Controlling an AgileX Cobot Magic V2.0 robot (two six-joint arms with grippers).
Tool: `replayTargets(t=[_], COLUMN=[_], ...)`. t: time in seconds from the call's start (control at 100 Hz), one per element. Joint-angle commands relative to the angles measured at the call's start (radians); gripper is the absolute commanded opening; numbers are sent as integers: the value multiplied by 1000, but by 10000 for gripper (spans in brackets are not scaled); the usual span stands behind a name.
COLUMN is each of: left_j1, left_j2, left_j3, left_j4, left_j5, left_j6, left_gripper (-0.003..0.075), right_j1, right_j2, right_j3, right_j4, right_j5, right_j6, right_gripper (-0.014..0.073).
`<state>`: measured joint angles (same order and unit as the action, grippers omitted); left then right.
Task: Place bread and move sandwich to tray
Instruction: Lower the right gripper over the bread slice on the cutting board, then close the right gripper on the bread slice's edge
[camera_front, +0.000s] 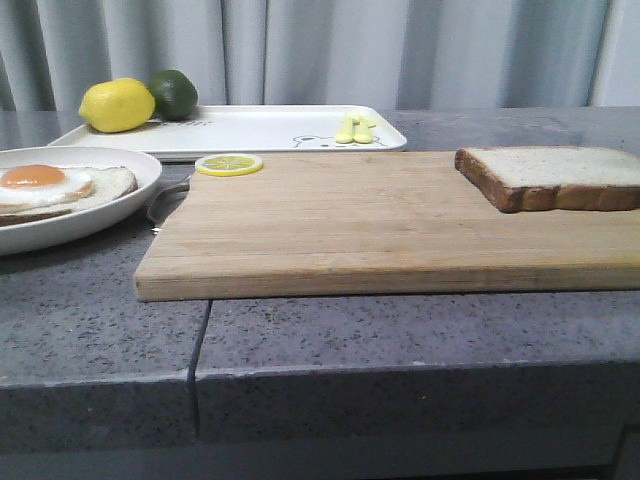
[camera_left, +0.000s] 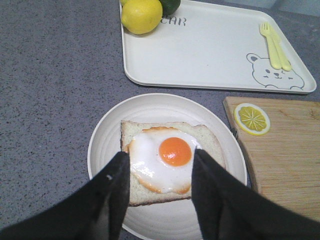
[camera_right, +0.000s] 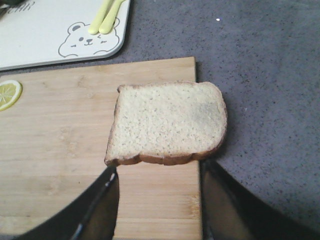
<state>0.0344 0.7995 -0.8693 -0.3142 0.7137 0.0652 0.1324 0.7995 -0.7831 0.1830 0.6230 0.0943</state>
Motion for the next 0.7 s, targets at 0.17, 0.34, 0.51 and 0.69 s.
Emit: replayTargets(t=[0.17, 0.34, 0.51, 0.69], left_j1=[-2, -2, -2, -2], left_j2=[-1, -1, -1, -1], left_j3=[-36, -36, -36, -36], left_j4=[-25, -25, -25, -25], left_j5=[-60, -60, -60, -60], left_j6=[3, 3, 3, 3], left_gripper=[291, 291, 291, 291], right_j1=[-5, -6, -79, -140], right_j2=[103, 206, 278, 319], right_j3=[-36, -36, -36, -36], right_j4=[-3, -3, 18, 43], right_j5=[-179, -256, -282, -303], right_j6=[77, 135, 141, 140], right_gripper=[403, 403, 403, 403])
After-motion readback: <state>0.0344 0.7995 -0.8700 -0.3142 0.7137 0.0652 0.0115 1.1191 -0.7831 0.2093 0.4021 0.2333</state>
